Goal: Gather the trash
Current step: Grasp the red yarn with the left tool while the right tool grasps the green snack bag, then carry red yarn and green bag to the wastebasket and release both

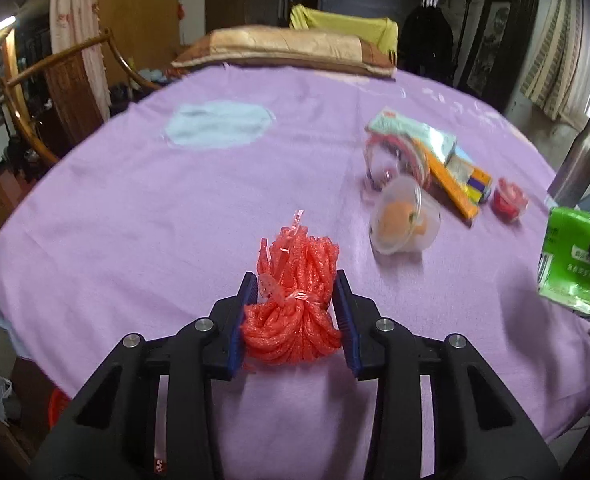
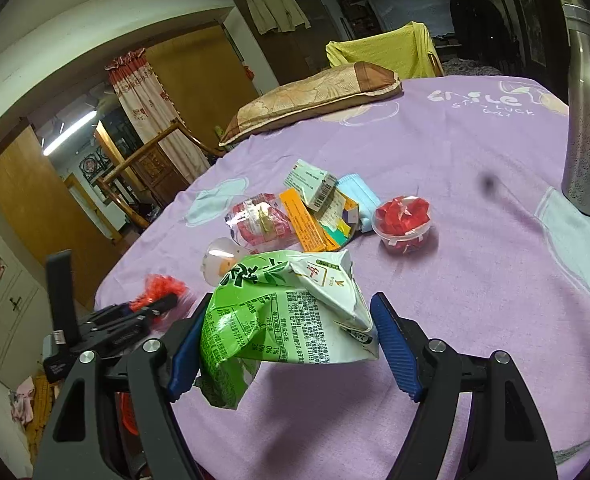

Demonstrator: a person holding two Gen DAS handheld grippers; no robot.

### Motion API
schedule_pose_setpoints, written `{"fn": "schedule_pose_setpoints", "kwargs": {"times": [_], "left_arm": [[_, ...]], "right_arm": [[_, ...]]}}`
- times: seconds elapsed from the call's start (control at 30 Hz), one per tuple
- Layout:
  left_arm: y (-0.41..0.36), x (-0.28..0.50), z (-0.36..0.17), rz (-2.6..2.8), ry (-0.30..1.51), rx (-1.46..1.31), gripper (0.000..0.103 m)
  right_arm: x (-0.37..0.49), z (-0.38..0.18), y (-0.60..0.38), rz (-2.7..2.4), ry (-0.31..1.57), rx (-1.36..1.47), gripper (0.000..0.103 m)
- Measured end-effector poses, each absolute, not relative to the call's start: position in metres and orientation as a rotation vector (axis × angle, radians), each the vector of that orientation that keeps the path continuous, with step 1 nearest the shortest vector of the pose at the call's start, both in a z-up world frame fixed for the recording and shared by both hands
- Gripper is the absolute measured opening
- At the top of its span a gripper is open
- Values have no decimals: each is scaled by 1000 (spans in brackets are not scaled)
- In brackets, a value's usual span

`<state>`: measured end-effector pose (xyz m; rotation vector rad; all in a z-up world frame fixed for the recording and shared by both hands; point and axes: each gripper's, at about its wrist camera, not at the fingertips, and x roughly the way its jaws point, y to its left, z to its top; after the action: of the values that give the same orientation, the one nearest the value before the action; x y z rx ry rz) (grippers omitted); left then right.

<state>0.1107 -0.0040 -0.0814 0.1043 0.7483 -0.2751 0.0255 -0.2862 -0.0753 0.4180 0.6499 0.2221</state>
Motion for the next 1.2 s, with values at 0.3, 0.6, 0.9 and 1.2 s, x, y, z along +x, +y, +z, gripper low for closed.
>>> {"fn": "schedule_pose_setpoints", "kwargs": {"times": [0.3, 0.6, 0.9, 1.2], "left_arm": [[67, 68, -33, -166, 634, 65, 39], [185, 31, -63, 31, 692, -46, 39], [261, 15, -117, 150, 788, -128, 94], [314, -6, -124, 338, 745, -119, 96]], "right_arm": [[16, -59, -267, 289, 621, 410, 76], [15, -40, -216, 387, 635, 348, 76], [27, -26, -127, 510, 697, 252, 76], [34, -22, -19, 665, 769, 115, 76]]}}
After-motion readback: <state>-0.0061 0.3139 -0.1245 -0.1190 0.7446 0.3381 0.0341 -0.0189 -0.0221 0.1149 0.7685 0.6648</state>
